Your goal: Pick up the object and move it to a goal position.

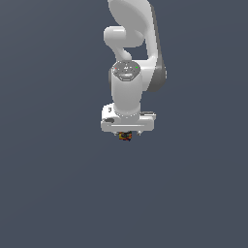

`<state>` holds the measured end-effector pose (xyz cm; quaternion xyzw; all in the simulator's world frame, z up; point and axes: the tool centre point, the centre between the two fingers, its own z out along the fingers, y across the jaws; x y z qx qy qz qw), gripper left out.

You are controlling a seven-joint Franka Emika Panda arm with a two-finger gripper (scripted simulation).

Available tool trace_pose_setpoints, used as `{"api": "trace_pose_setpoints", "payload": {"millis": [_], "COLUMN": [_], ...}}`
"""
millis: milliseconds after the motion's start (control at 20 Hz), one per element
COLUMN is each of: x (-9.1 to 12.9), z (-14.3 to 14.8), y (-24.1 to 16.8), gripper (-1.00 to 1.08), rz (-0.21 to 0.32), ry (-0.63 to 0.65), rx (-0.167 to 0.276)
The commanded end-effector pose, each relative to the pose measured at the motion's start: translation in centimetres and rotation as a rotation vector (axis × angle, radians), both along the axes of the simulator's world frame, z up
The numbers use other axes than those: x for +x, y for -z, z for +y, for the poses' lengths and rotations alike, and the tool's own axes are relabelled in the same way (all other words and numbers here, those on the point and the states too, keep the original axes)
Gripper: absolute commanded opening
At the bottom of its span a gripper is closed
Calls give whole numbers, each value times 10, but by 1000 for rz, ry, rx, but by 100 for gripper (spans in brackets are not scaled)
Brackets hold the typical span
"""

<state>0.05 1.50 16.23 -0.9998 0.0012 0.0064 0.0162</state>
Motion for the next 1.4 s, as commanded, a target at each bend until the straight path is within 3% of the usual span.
{"api": "trace_pose_setpoints", "payload": {"millis": [0, 350, 950, 1350], "x": [-3, -22, -77, -92], "z": [0, -2, -6, -7], "y": [2, 16, 47, 54], "gripper": [100, 100, 100, 100], "rz": [0, -2, -9, -11], "ry": [2, 22, 72, 84], "rx": [-1, -10, -29, -33]}}
